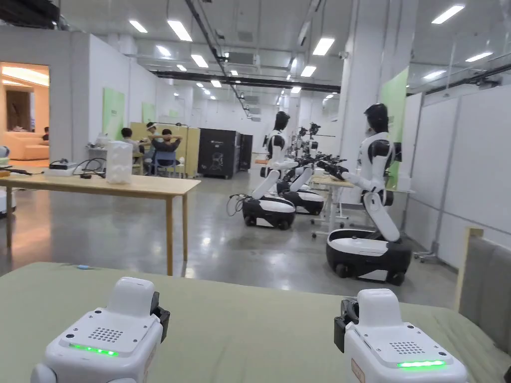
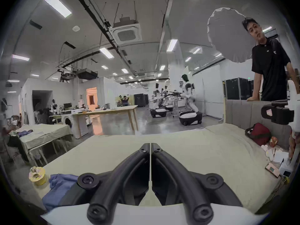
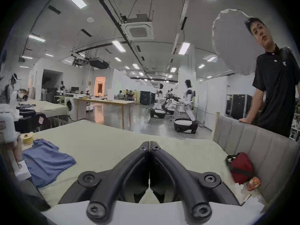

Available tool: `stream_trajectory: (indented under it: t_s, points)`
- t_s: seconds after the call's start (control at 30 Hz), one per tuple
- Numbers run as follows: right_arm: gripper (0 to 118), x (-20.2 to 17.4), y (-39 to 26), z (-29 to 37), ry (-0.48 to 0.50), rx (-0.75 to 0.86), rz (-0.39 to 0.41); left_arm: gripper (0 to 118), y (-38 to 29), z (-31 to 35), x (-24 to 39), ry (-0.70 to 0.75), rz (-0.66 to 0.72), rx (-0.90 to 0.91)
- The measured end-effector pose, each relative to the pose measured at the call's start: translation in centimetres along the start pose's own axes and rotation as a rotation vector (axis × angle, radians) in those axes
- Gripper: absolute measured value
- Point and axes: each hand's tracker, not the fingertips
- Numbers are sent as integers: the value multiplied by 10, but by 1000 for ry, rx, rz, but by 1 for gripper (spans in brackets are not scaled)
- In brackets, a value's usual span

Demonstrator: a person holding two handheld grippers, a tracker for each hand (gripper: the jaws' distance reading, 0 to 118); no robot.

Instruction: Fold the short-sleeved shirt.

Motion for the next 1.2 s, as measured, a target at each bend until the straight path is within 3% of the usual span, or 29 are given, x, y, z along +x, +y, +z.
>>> stream_trajectory:
  t_s: [0.17,0.27,0.33,0.4,0.5,0.53,0.57,0.6,0.63,0.67,0.83,0.87,1.0,1.03,1.07,1.1,1.13,1.17,1.2]
  points:
    - [0,-108,-13,-29,243,-5,-12,0,-40,28,-107,248,63,-142]
    - [0,-165,-24,-33,370,-30,-23,0,-67,28,-177,342,149,-333]
    - [0,-195,-32,-37,431,-54,-12,0,-86,13,-215,320,226,-588]
    - [0,-217,-41,-40,467,-71,-2,0,-115,-4,-246,193,358,-789]
    - [0,-232,-56,-52,490,-95,18,0,-141,-31,-251,191,243,-765]
    - [0,-234,-59,-55,491,-104,23,10,-146,-41,-252,185,245,-758]
    - [0,-234,-66,-60,490,-119,32,43,-153,-55,-254,180,253,-769]
    - [0,-234,-70,-65,482,-134,44,96,-161,-68,-251,155,268,-821]
    - [0,-232,-74,-69,469,-143,53,117,-170,-72,-247,119,291,-804]
    - [0,-229,-79,-73,456,-153,59,114,-168,-82,-244,105,241,-783]
    - [0,-209,-100,-86,382,-229,73,116,-182,-116,-212,103,249,-817]
    - [0,-205,-104,-89,371,-245,74,116,-216,-167,-235,99,240,-817]
    - [0,-189,-122,-99,328,-297,69,115,-256,-203,-225,97,132,-858]
    - [0,-185,-124,-101,322,-309,66,103,-264,-205,-225,63,127,-900]
    - [0,-182,-126,-103,314,-318,67,101,-270,-205,-229,43,128,-921]
    - [0,-179,-127,-102,305,-322,66,88,-264,-201,-236,70,207,-856]
    - [0,-176,-128,-102,302,-324,63,38,-257,-191,-238,103,239,-804]
    - [0,-172,-129,-103,301,-327,54,6,-249,-185,-247,156,277,-745]
    - [0,-168,-129,-102,300,-331,41,6,-249,-182,-255,197,303,-735]
